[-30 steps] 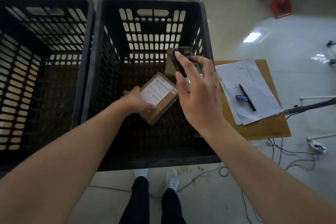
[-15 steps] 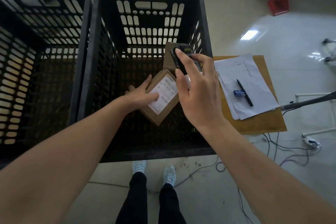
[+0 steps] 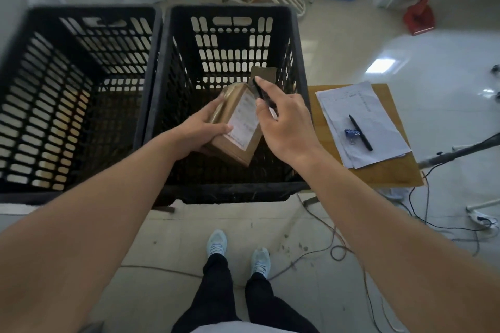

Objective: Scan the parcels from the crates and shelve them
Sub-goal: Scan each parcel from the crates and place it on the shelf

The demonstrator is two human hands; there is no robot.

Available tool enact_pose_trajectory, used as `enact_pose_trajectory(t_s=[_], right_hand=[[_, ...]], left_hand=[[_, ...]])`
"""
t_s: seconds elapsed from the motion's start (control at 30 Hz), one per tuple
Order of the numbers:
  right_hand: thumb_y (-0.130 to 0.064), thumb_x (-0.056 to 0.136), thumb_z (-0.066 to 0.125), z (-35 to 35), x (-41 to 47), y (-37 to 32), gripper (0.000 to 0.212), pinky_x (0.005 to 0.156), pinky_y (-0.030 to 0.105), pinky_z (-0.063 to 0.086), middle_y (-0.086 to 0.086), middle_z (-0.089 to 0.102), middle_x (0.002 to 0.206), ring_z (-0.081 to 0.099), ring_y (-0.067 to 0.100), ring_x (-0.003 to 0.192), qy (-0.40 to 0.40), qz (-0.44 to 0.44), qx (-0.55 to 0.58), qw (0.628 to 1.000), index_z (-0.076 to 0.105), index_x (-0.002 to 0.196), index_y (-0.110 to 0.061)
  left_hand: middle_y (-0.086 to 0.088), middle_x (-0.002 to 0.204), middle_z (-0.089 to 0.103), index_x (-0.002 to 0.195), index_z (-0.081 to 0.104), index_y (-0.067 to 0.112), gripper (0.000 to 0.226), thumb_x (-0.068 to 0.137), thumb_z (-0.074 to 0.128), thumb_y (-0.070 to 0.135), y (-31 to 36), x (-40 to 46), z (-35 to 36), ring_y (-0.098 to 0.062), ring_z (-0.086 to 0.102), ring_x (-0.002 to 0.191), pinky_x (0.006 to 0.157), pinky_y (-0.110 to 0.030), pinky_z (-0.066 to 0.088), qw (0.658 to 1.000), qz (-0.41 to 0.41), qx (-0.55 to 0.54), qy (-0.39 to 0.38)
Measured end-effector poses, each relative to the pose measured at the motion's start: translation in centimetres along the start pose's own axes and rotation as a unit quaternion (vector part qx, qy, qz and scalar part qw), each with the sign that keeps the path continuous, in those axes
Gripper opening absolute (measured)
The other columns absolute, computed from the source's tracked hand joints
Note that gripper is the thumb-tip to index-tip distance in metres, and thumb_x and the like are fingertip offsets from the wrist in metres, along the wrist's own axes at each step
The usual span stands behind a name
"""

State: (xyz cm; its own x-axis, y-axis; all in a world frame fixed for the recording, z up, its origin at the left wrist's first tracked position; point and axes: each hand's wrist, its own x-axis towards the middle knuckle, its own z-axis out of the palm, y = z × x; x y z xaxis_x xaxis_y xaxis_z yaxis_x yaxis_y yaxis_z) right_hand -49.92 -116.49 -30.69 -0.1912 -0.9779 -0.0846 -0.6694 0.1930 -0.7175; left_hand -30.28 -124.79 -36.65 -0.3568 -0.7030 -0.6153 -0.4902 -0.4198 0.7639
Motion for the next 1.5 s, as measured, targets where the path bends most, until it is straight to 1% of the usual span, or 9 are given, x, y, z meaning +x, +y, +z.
enact_pose_trajectory(t_s=[0.13,0.27,0.53,0.7,0.83,1.1,1.33,1.4,1.5], right_hand=[[-0.049,0.112,0.044,-1.4,-0.8,-0.9,0.049,0.095,0.032,0.053,0.008,0.055,0.136,0.054,0.016,0.111,-0.009,-0.034,0.009,0.999,0.036,0.16,-0.052],[-0.053,0.107,0.045,-2.9,-1.6,-2.0,0.05,0.105,0.048,0.055,0.008,0.06,0.141,0.06,0.027,0.126,-0.022,-0.077,0.0,0.997,0.038,0.156,-0.055],[-0.045,0.109,0.049,-6.4,-4.0,-5.4,0.047,0.102,0.04,0.051,0.001,0.065,0.138,0.06,0.022,0.124,-0.071,-0.156,-0.043,0.984,0.047,0.156,-0.045],[-0.038,0.11,0.053,-8.3,-4.6,-8.4,0.046,0.103,0.037,0.05,-0.003,0.065,0.142,0.06,0.019,0.128,-0.088,-0.179,-0.081,0.977,0.051,0.155,-0.04],[-0.038,0.109,0.052,-8.5,-4.6,-10.6,0.045,0.107,0.036,0.048,-0.007,0.064,0.146,0.058,0.015,0.132,-0.084,-0.173,-0.103,0.976,0.052,0.154,-0.042],[-0.04,0.11,0.051,-7.3,-5.1,-15.1,0.043,0.09,0.029,0.041,-0.012,0.063,0.127,0.059,0.009,0.115,-0.081,-0.147,-0.128,0.977,0.052,0.154,-0.044],[-0.041,0.11,0.053,-4.8,-4.8,-17.3,0.041,0.07,0.018,0.036,-0.025,0.053,0.094,0.048,-0.008,0.079,-0.074,-0.112,-0.129,0.983,0.054,0.151,-0.045],[-0.041,0.11,0.053,-4.2,-4.9,-17.6,0.04,0.075,0.021,0.039,-0.02,0.059,0.104,0.052,-0.005,0.085,-0.084,-0.103,-0.138,0.981,0.055,0.15,-0.046],[-0.042,0.109,0.053,-3.2,-5.1,-18.0,0.041,0.096,0.029,0.045,-0.011,0.065,0.13,0.06,0.007,0.114,-0.105,-0.09,-0.154,0.978,0.054,0.151,-0.045]], left_hand=[[-0.01,0.145,0.048,0.154,0.031,0.064,0.089,0.095,0.074,0.013,1.5,-3.5,0.0,-0.031,0.071,0.111,0.082,-0.047,0.065,0.996,0.041,-0.072,0.035],[-0.011,0.149,0.043,0.149,0.038,0.066,0.087,0.093,0.077,0.013,3.1,-6.5,-0.5,-0.031,0.069,0.114,0.081,-0.042,0.065,0.988,0.087,-0.111,0.068],[-0.008,0.144,0.046,0.15,0.045,0.059,0.085,0.094,0.075,0.002,6.7,-12.1,-2.8,-0.02,0.063,0.112,0.073,-0.026,0.062,0.964,0.201,-0.098,0.141],[-0.009,0.146,0.047,0.149,0.048,0.058,0.09,0.091,0.073,-0.006,8.3,-13.6,-5.0,-0.021,0.062,0.117,0.076,-0.027,0.062,0.952,0.264,-0.08,0.133],[0.003,0.137,0.048,0.15,0.048,0.054,0.09,0.092,0.067,-0.013,9.2,-14.2,-6.9,-0.015,0.063,0.112,0.077,-0.027,0.062,0.943,0.295,-0.079,0.129],[0.003,0.132,0.047,0.145,0.052,0.053,0.091,0.091,0.065,-0.019,9.6,-14.4,-12.1,-0.017,0.061,0.113,0.075,-0.024,0.062,0.939,0.318,-0.069,0.108],[-0.002,0.138,0.046,0.145,0.051,0.058,0.094,0.09,0.068,-0.017,9.4,-13.8,-16.1,-0.019,0.062,0.116,0.081,-0.029,0.063,0.942,0.321,-0.045,0.086],[-0.001,0.138,0.046,0.145,0.051,0.059,0.095,0.09,0.068,-0.016,9.3,-13.7,-16.6,-0.02,0.062,0.116,0.08,-0.029,0.063,0.943,0.321,-0.042,0.08],[0.004,0.135,0.045,0.144,0.05,0.061,0.096,0.089,0.069,-0.015,9.4,-13.6,-17.3,-0.018,0.06,0.113,0.077,-0.027,0.063,0.944,0.317,-0.031,0.082]])
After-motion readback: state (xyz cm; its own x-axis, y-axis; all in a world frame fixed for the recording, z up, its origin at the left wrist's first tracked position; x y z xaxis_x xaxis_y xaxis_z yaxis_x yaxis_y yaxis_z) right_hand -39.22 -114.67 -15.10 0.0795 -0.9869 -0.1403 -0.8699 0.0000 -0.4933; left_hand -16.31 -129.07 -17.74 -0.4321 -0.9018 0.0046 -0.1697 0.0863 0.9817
